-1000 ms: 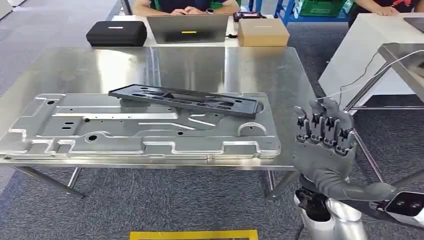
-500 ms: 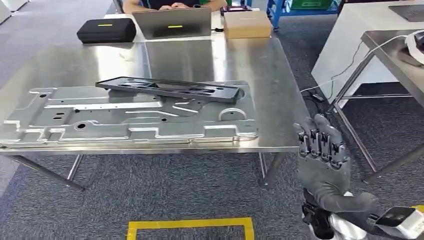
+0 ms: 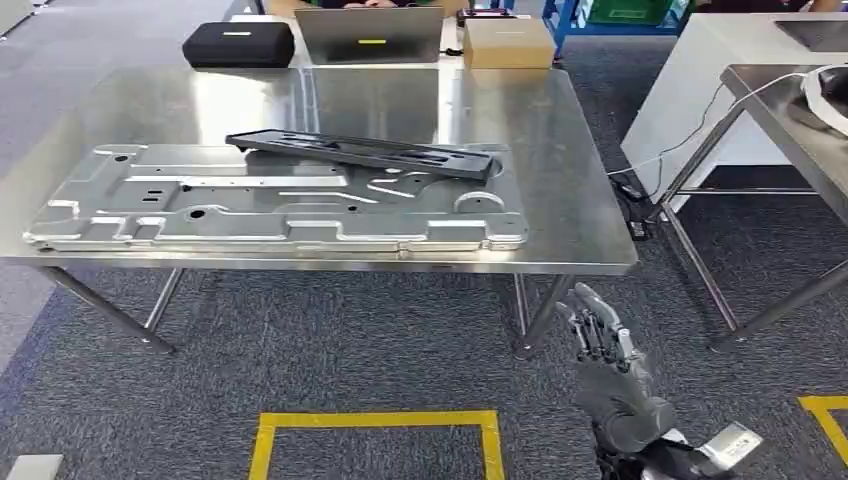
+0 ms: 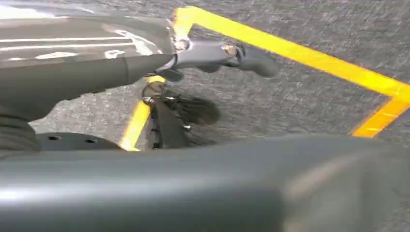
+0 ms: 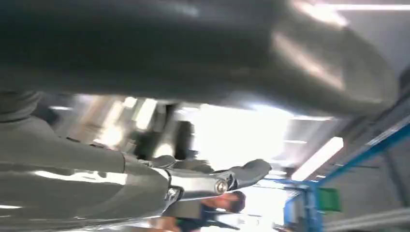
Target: Take the parts from the cabinet and place them on the table.
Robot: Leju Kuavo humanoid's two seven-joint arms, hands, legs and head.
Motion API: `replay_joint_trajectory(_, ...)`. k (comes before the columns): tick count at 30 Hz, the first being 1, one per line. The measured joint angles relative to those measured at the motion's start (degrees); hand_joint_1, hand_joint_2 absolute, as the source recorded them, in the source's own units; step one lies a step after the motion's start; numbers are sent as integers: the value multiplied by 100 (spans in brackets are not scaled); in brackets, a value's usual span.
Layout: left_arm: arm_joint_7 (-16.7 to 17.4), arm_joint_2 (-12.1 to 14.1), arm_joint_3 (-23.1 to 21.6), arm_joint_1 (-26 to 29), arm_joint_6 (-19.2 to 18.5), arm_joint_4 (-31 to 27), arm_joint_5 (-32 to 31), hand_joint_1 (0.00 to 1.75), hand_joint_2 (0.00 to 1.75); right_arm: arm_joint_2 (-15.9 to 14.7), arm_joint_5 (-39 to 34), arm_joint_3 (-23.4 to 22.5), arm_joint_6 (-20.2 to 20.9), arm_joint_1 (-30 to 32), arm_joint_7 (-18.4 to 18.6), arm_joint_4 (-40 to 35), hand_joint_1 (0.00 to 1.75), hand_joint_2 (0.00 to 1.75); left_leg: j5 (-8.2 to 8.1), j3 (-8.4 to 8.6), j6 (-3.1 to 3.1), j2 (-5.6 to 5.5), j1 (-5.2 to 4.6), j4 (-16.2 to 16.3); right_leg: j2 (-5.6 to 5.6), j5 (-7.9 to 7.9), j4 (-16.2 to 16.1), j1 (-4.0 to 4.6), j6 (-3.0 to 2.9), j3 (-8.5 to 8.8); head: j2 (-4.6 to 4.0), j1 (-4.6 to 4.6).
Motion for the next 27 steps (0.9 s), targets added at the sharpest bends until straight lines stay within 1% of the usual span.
replay_joint_trajectory(1, 11, -4, 4, 3, 9, 0, 0, 0, 0, -2, 26, -26, 4, 52, 2, 88, 0, 0, 72, -104, 3, 8, -3, 23, 2, -227, 453, 1, 9, -54, 0, 2)
replay_joint_trajectory(2, 13, -7, 9, 2, 13, 0, 0, 0, 0, 0, 85, -50, 2, 89, 7, 190, 0, 0, 135, -209, 0, 17, -3, 53, 2, -209, 788, 0, 23, -62, 0, 2)
replay_joint_trajectory(3, 13, -7, 17, 1, 13, 0, 0, 0, 0, 0, 142, -78, -2, 129, 9, 303, 0, 0, 184, -318, -8, 26, -1, 86, 1, -20, 905, -3, 34, 6, 0, 2)
replay_joint_trajectory(4, 13, -7, 20, 1, 13, 0, 0, 0, 0, -2, 188, -96, -2, 175, 11, 394, 0, 0, 233, -430, -20, 34, 4, 138, 1, 248, 793, -7, 51, 188, 0, 2)
replay_joint_trajectory(5, 11, -9, 24, 1, 13, 0, 0, 0, 0, -2, 214, -111, -2, 213, 11, 484, 0, 0, 260, -531, -40, 36, 12, 200, 0, 454, 494, -11, 61, 453, 0, 2)
replay_joint_trajectory(6, 11, -9, 26, 1, 13, 0, 0, 0, 0, -2, 251, -122, -13, 236, 15, 555, 0, 0, 283, -625, -60, 36, 18, 273, -1, 503, 32, -19, 60, 804, 0, 2)
replay_joint_trajectory(7, 9, -9, 28, 1, 11, 0, 0, 0, 0, -2, 321, -133, -52, 248, 22, 632, 0, 0, 293, -697, -79, 33, -2, 362, -1, 373, -538, -23, 54, 1224, 0, 2)
replay_joint_trajectory(8, 2, -11, 28, 0, 4, 0, -2, 0, 0, -2, 387, -142, -99, 255, 33, 680, 0, 0, 293, -758, -83, 30, -24, 472, 7, 265, -1009, -23, 33, 1507, 2, -4)
replay_joint_trajectory(9, -2, -11, 28, -2, -2, 0, -2, 0, 0, 0, 465, -155, -137, 269, 42, 773, 0, 0, 332, -786, -122, 30, -27, 506, 15, 182, -1056, -22, 10, 1497, 0, -11)
replay_joint_trajectory(10, -2, -11, 30, -4, -2, 0, -6, 0, 0, -2, 504, -170, -173, 287, 50, 867, 0, 0, 388, -825, -148, 30, -20, 511, 21, 180, -1057, -9, 10, 1471, 0, -9)
replay_joint_trajectory(11, -2, -9, 31, -1, -2, 0, -7, 0, 0, 0, 537, -190, -203, 311, 55, 959, 0, 0, 438, -869, -177, 24, -21, 517, 26, 190, -1061, -14, -7, 1429, 0, -11)
replay_joint_trajectory(12, -4, -7, 37, 2, -2, -2, -7, 0, 0, 0, 572, -214, -219, 334, 59, 1074, 0, 0, 400, -928, -208, -1, -5, 541, 3, 247, -1067, -69, -90, 1347, 0, -9)
replay_joint_trajectory(13, -7, -7, 37, 14, -2, -2, -7, 0, 0, 0, 590, -240, -225, 352, 61, 1159, 0, 0, 129, -982, -267, -26, -3, 644, 0, 300, -1058, -63, -172, 1261, 0, -15)
replay_joint_trajectory(14, -4, -15, 35, 28, -2, -2, -7, 0, 0, 0, 616, -258, -232, 360, 61, 1235, 0, 0, -231, -1035, -313, -27, 26, 924, -5, 364, -1058, -61, -210, 1181, 0, -17)
replay_joint_trajectory(15, -9, -17, 37, 35, -2, -2, -4, 0, 0, 0, 654, -271, -234, 357, 66, 1322, 0, 0, -564, -1117, -348, -27, 52, 1330, -8, 431, -1051, -51, -220, 1097, 0, -17)
replay_joint_trajectory(16, -15, -17, 37, 32, -4, -2, -2, 0, 0, 2, 693, -306, -232, 356, 72, 1426, 0, 0, -779, -1187, -362, -27, 66, 1737, -18, 491, -1041, -40, -220, 1012, 0, -17)
replay_joint_trajectory(17, -22, -20, 37, 29, -4, -2, 0, 0, 0, 2, 719, -345, -221, 359, 77, 1521, 0, 0, -834, -1214, -368, -27, 69, 2073, -40, 550, -1019, -32, -221, 914, 0, -15)
replay_joint_trajectory(18, -22, -20, 37, 29, -7, -2, 2, 0, 0, 4, 726, -380, -195, 359, 79, 1617, 0, 0, -718, -1155, -363, -28, 69, 2185, -49, 602, -997, -22, -224, 823, 0, -17)
replay_joint_trajectory(19, -22, -20, 37, 31, -11, -2, 7, 0, 0, 11, 728, -409, -151, 356, 79, 1700, 0, 0, -483, -988, -338, -28, 66, 2072, -55, 656, -968, -7, -219, 730, 0, -15)
replay_joint_trajectory(20, -22, -20, 39, 34, -13, -2, 9, 0, 0, 15, 732, -426, -136, 356, 79, 1757, 0, 0, -263, -733, -297, -32, 56, 1769, -53, 701, -955, 14, -221, 652, 0, -17)
replay_joint_trajectory(21, -20, -20, 39, 30, -15, -2, 9, 0, 0, 22, 767, -439, -127, 358, 79, 1809, 0, 0, -138, -366, -214, -38, 33, 1271, -50, 756, -954, 33, -219, 594, 0, -15)
replay_joint_trajectory(22, -18, -5, 39, 16, -18, -15, 9, 0, 0, 43, 793, -450, -111, 355, 79, 1853, 0, 0, -198, 65, -117, -67, -22, 687, -60, 809, -954, 10, -214, 576, 0, -11)
replay_joint_trajectory(23, -20, -13, 42, 7, -18, -22, 9, 0, 0, 57, 820, -461, -112, 348, 94, 1886, 0, 0, -246, 451, -72, -73, -108, 153, -41, 844, -936, 45, -177, 558, 0, -13)
replay_joint_trajectory(24, -13, -15, 44, -7, -20, -22, 7, 0, 0, 74, 859, -463, -112, 343, 105, 1941, 0, 0, -311, 507, -49, -72, -91, -16, -59, 908, -933, 45, -149, 529, 0, -11)
replay_joint_trajectory(25, -9, -17, 44, -16, -22, -22, 9, 0, 0, 79, 913, -463, -112, 336, 118, 2006, 0, 0, -281, 461, -47, -76, -115, -1, -63, 979, -940, 34, -126, 491, 0, -9)
replay_joint_trajectory(26, -2, -24, 48, -9, -20, -22, 9, 0, 0, 81, 916, -463, -103, 341, 133, 2059, 0, 0, -265, 435, -31, -75, -119, -11, -65, 1030, -947, 29, -99, 465, 0, -9)
replay_joint_trajectory(27, 0, -35, 50, 8, -22, -20, 9, 0, 0, 85, 889, -463, -85, 345, 149, 2129, 0, 0, -179, 393, 0, -63, -72, -86, -48, 1038, -920, 58, -63, 410, 0, -9)
